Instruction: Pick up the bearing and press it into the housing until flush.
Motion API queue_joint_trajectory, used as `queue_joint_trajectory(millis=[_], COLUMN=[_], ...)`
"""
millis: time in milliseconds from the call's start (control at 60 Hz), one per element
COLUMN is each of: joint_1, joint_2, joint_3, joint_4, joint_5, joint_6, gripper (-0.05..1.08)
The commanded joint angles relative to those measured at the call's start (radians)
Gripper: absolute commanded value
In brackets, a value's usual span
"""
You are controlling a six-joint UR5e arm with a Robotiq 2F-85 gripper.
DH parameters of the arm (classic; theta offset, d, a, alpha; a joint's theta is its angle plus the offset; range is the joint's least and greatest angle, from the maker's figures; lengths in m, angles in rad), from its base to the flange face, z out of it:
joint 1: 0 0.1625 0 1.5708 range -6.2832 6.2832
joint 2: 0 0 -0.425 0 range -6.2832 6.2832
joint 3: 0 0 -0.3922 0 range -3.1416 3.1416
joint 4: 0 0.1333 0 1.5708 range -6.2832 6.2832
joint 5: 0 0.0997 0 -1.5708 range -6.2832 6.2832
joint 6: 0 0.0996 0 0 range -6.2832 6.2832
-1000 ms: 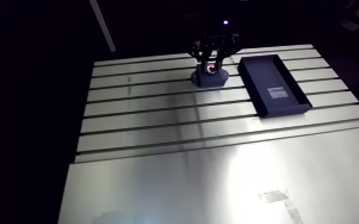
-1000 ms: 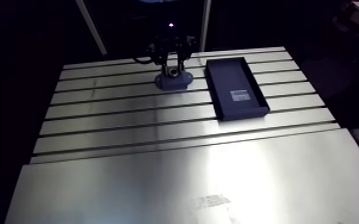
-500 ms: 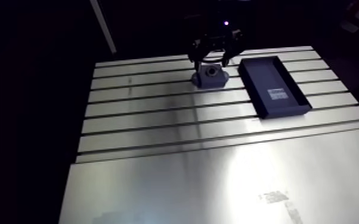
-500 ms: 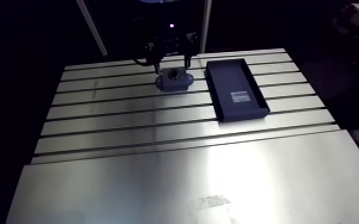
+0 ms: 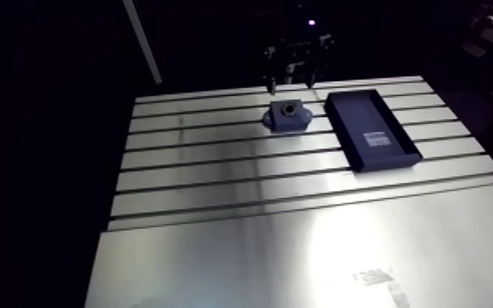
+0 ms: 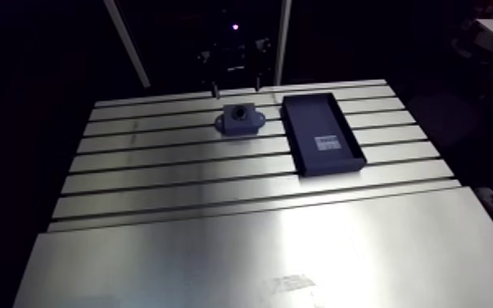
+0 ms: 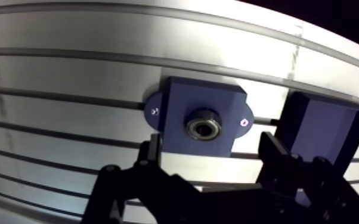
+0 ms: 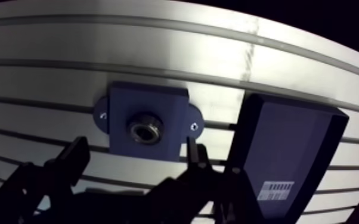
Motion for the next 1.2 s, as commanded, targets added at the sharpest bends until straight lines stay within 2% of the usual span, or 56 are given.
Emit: queue_joint_trajectory(millis=[17, 67, 150, 683, 1200], joint_1=[0.001, 0.001, 0.001, -0.002, -0.004], joint_2=[-0.002, 0.000, 0.008, 0.029, 0.050], joint_3=[-0.046, -0.048, -0.047, -0.039, -0.033], joint_4=[0.091, 0.092, 0.090, 0.084, 0.075], joint_5=[0.004, 0.004, 0.003, -0.004, -0.002], joint_6=[0.041, 0.041, 0.044, 0.063, 0.063], gripper=[0.91, 1.01, 1.07, 1.08, 1.08])
